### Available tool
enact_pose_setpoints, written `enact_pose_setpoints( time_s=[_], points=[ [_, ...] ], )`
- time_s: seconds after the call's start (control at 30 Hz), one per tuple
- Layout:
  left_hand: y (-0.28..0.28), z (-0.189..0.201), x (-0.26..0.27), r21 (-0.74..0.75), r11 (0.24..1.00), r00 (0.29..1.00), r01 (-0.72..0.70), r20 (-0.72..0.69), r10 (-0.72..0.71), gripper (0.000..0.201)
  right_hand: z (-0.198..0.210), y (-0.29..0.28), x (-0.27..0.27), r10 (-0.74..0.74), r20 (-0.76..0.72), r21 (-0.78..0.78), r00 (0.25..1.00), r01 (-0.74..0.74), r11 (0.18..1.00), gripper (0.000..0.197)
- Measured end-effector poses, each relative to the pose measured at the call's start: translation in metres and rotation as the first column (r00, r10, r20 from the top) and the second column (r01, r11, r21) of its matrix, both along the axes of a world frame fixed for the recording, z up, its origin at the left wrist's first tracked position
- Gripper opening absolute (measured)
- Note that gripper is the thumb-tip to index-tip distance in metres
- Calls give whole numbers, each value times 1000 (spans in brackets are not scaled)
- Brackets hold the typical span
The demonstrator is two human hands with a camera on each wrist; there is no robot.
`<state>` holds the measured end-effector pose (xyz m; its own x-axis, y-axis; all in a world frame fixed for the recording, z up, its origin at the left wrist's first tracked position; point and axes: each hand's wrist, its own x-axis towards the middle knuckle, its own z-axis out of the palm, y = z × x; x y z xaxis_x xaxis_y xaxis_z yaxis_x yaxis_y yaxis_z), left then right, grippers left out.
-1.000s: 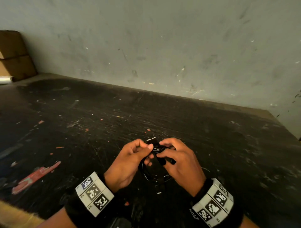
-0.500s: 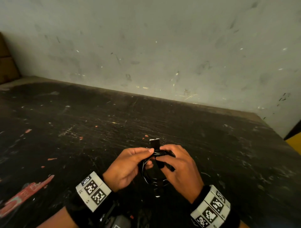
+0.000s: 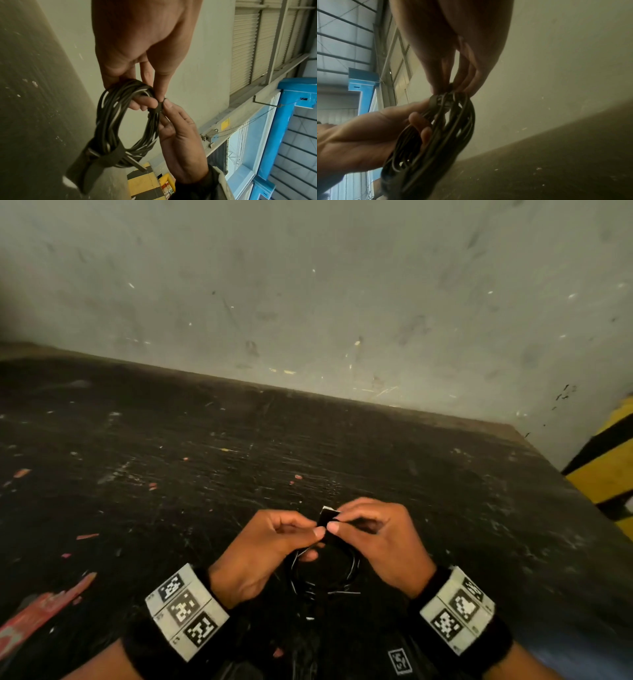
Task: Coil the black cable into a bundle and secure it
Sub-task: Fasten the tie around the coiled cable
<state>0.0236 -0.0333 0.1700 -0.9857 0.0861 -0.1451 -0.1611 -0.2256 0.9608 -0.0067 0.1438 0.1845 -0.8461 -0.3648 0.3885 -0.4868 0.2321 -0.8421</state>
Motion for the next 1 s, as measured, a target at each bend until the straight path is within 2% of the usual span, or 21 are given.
enact_pose_setpoints(
  time_s=[0.1,0.2,0.33,0.47,0.53,0.63,0.7,0.77,0.87,0.93,1.0],
  points=[
    [-3,-1,1,-85,993,995,87,-33,-90,22,-3,-1,4,-6,94,-46,996,11,999,4],
    [-4,-3,1,-188,972,985,138,-79,-155,20,-5,3,9,1,183,-118,983,21,993,13],
    [3,-5,2,-253,950,967,181,-128,-219,20,-8,13,16,-3,258,-121,966,35,992,13],
    [14,-10,-1,-359,894,938,267,-117,-327,11,-22,26,21,-19,357,-161,934,82,983,16],
    [26,-20,-3,-359,898,955,254,-51,-291,12,-32,34,19,-93,384,-157,919,164,974,18],
    [37,-39,-3,-212,949,968,232,146,-204,26,-49,49,13,-203,457,-190,866,317,929,24],
    [41,-56,-1,-169,962,957,213,236,-170,36,-62,63,11,-221,542,-241,811,402,883,22],
    [46,-73,4,-68,988,947,137,300,-111,32,-76,76,10,-222,612,-262,759,459,849,19],
    [58,-100,7,11,1000,945,-29,327,24,14,-101,91,10,-231,677,-239,699,505,829,16],
    [64,-118,6,-5,996,947,-91,308,88,13,-122,99,8,-244,708,-177,663,501,847,15],
    [66,-136,2,-93,989,948,-115,287,137,16,-145,103,5,-282,717,-58,637,458,887,18]
  ],
)
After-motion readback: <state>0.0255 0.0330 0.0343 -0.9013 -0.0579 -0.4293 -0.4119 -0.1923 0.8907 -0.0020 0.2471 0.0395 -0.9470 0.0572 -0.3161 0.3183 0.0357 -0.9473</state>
